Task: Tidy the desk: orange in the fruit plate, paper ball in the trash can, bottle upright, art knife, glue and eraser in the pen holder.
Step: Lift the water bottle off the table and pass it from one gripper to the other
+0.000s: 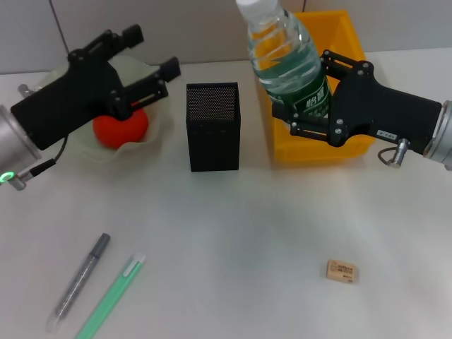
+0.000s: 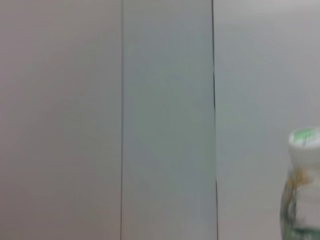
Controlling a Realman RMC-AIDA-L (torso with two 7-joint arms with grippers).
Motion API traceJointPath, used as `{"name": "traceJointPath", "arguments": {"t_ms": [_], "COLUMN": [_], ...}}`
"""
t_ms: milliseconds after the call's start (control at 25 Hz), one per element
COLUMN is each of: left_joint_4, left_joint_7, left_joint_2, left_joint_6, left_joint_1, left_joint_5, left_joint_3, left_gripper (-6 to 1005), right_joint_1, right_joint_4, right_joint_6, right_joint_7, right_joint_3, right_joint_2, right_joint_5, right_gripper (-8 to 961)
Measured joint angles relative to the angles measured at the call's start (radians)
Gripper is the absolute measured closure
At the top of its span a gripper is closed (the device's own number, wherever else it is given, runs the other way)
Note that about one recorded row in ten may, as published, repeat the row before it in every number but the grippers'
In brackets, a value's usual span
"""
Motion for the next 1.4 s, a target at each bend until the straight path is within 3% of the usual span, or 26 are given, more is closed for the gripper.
{"name": "traceJointPath", "arguments": {"t_ms": [200, 760, 1400], "left_joint_4": [-0.082, -0.204, -0.242], "left_joint_7": [0.043, -0.012, 0.007], "left_joint_2": [0.001, -0.007, -0.008], "left_joint_6": [0.095, 0.154, 0.202], "left_joint_1": [0.026, -0.012, -0.028], "left_joint_5": [-0.155, -0.223, -0.361], "left_joint_3": [-0.001, 0.015, 0.18], "left_gripper": [164, 165, 165], "right_joint_1": [0.009, 0.041, 0.069], "right_joint_4": [0.004, 0.036, 0.066], "right_joint_6": [0.007, 0.026, 0.051], "right_joint_7": [0.0, -0.001, -0.001], "right_joint_3": [-0.002, -0.027, -0.034], "right_joint_2": [0.0, 0.004, 0.004], "right_joint_5": [0.0, 0.0, 0.0], "right_gripper": [204, 204, 205]}}
